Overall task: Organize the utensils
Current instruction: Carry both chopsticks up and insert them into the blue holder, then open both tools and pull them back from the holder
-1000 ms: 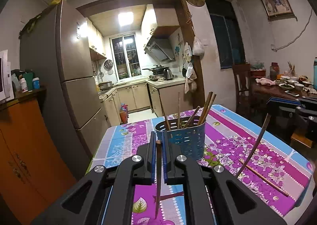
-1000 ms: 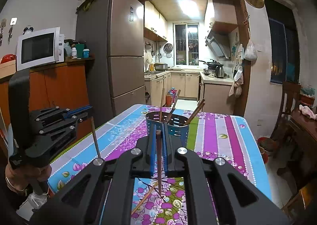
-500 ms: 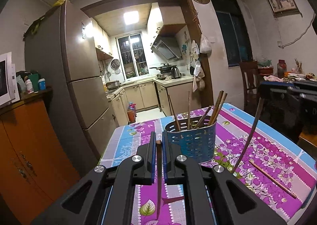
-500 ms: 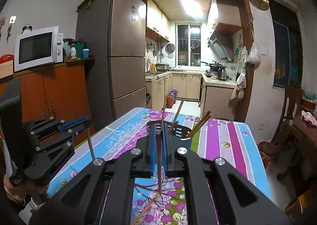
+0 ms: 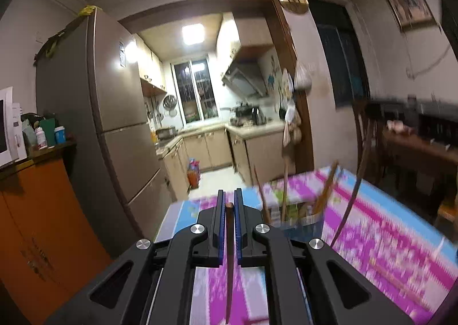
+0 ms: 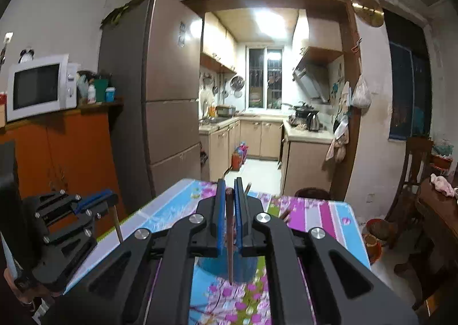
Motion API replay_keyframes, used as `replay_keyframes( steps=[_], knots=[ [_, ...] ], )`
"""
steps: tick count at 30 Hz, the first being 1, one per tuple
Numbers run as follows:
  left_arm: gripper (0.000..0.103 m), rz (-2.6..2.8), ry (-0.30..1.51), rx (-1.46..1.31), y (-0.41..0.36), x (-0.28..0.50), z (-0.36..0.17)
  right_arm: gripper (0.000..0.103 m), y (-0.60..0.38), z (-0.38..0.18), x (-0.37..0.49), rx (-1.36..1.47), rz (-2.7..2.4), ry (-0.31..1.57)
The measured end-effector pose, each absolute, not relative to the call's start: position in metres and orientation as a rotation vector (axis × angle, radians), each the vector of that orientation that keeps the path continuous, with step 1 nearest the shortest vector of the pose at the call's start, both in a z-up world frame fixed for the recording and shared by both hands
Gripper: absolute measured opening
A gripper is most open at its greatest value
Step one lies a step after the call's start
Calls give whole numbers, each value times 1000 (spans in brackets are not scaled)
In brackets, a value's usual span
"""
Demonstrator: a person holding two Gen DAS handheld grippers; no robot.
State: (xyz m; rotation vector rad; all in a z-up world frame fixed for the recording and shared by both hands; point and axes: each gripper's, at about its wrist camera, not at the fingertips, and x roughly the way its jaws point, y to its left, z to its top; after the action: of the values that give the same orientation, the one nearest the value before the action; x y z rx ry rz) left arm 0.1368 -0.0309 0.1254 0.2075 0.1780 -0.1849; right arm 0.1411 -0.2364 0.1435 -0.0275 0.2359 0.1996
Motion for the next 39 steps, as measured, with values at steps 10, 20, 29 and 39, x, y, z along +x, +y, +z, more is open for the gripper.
replay_keyframes(
  steps=[10, 20, 29, 39],
  knots=[
    [7, -304, -27, 25, -44, 194, 216, 5, -257, 196, 183, 32, 135, 94],
    [7, -356, 106, -45, -60, 279, 156, 5, -275, 143, 245, 162, 140, 147],
    [7, -313, 262, 20, -66, 320, 84, 6, -268, 79, 275, 187, 150, 295],
    [29, -187, 152, 65, -42, 276, 113, 26, -306, 116, 211, 165, 74, 165]
  ],
)
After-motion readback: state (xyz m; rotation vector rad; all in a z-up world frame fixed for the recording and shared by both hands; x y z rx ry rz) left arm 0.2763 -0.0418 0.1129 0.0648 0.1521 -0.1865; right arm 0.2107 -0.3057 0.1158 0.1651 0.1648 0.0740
